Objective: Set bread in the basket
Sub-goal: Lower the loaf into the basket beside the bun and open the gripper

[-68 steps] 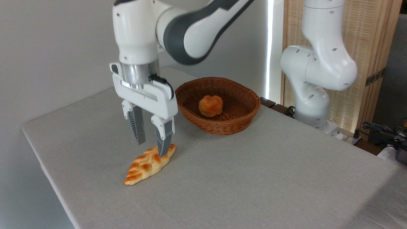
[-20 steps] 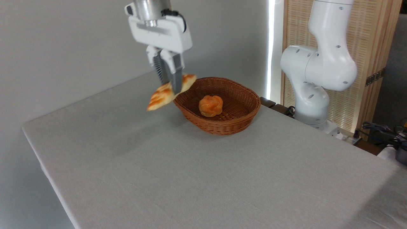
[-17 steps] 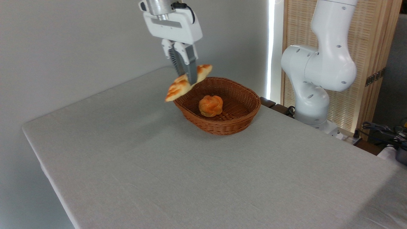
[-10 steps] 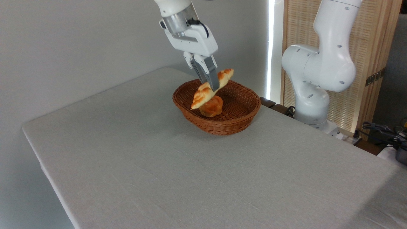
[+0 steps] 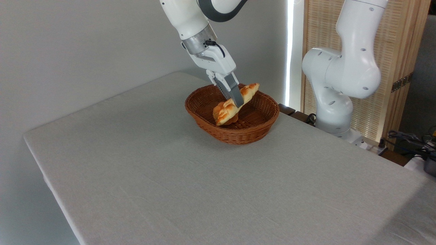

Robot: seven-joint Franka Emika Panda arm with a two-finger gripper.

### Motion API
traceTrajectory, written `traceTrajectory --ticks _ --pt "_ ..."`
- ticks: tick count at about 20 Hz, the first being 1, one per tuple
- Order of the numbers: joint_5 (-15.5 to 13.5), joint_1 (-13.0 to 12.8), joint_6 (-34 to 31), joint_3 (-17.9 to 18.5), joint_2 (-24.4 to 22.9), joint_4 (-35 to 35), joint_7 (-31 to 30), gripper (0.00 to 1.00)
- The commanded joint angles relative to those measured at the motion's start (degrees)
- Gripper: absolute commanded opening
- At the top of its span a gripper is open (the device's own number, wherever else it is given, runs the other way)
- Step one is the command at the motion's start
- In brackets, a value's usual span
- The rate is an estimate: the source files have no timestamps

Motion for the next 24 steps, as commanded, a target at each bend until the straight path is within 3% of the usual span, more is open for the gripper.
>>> traceTrajectory --ticks 1,3,13,24 --pt "-0.2 0.2 3.4 0.0 0.1 -1.2 1.0 0.96" --pt "0.1 0.2 3.8 0.0 0.3 -1.6 1.0 1.0" --pt "2.5 0.4 3.6 0.1 0.4 -1.6 1.4 1.0" --pt "2.6 0.5 3.4 0.4 0.3 -1.1 1.3 1.0"
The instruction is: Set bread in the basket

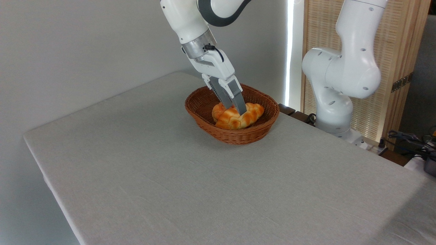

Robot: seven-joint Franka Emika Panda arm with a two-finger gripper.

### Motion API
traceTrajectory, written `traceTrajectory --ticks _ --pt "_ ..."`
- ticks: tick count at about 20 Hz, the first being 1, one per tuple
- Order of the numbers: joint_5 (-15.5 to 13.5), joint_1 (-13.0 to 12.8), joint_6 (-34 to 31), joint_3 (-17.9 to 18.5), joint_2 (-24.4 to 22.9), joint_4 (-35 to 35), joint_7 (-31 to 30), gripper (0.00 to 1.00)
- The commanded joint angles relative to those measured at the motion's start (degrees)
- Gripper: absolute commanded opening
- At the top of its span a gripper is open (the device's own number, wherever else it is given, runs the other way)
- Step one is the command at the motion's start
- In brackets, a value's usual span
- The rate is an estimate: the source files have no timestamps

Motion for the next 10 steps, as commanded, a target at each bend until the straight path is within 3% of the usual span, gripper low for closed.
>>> traceTrajectory --ticks 1,4,10 --pt "0.7 0.4 0.5 0.5 -0.1 1.1 1.3 1.0" --pt "0.7 1.3 0.5 1.7 0.5 4.6 1.3 1.0" --pt "0.6 9.3 0.6 2.8 6.1 18.4 1.4 1.0"
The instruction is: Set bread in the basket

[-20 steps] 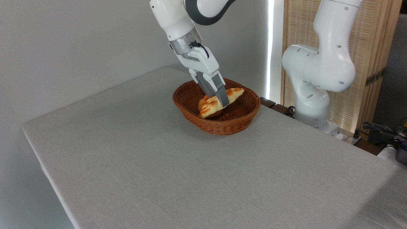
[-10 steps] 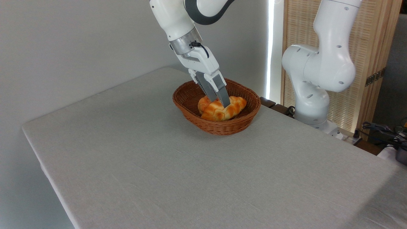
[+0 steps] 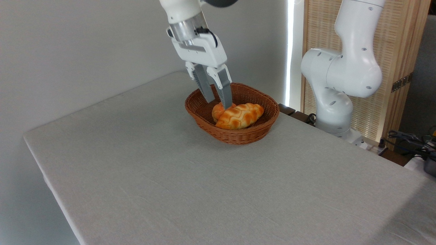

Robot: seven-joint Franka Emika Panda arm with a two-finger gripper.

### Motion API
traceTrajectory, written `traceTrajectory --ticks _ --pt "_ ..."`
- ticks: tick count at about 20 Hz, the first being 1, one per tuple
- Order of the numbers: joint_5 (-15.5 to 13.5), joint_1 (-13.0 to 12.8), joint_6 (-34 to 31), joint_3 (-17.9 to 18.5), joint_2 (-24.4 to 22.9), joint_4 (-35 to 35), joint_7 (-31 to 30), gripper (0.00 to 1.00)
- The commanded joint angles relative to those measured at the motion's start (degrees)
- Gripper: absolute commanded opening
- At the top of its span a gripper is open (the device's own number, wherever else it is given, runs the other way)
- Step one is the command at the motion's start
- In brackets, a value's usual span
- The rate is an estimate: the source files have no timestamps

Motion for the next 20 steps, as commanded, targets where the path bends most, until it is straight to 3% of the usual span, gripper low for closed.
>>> traceTrajectory --ticks 1,7,10,13,17,20 --pt "0.4 4.1 0.0 1.5 7.3 11.4 0.8 1.0" --pt "0.1 5.3 0.4 7.3 19.0 27.7 4.2 1.0" --pt "0.6 6.3 1.5 8.0 23.6 30.7 4.2 1.0" --pt "0.5 6.9 5.0 8.1 24.7 31.2 4.4 1.0" --pt "0.5 6.9 4.6 8.1 24.2 31.2 4.4 1.0" --pt "0.6 5.9 4.7 11.0 24.1 31.3 4.4 1.0"
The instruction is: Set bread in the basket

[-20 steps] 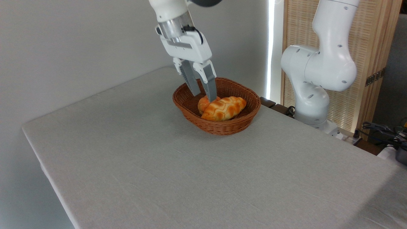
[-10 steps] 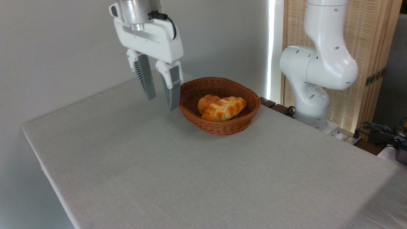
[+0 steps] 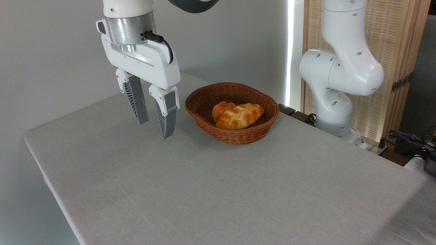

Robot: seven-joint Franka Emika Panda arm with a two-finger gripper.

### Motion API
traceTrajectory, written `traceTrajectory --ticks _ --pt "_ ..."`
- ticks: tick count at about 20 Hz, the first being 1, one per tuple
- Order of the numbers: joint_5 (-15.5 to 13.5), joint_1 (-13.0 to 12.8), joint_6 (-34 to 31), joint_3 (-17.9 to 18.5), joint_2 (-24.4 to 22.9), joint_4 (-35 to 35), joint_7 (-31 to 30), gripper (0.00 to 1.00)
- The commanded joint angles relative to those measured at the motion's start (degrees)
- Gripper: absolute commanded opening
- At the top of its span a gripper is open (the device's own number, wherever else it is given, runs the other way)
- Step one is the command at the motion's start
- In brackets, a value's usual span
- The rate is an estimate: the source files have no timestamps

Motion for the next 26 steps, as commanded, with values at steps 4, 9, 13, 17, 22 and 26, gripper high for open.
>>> traceTrajectory --ticks 4,9,13,17,22,26 --pt "0.5 -5.1 -0.3 7.9 -1.0 0.5 0.9 1.0" --pt "0.5 -8.0 -1.0 12.1 -1.0 0.5 0.9 1.0" --pt "0.5 -8.0 -3.6 11.6 -1.0 0.5 0.9 1.0" --pt "0.5 -7.9 -3.8 11.2 -0.9 0.5 0.9 1.0" --pt "2.4 -8.0 -4.3 11.1 -0.9 0.5 0.9 1.0" --pt "6.7 -8.0 -4.5 8.7 -0.7 0.5 2.3 1.0"
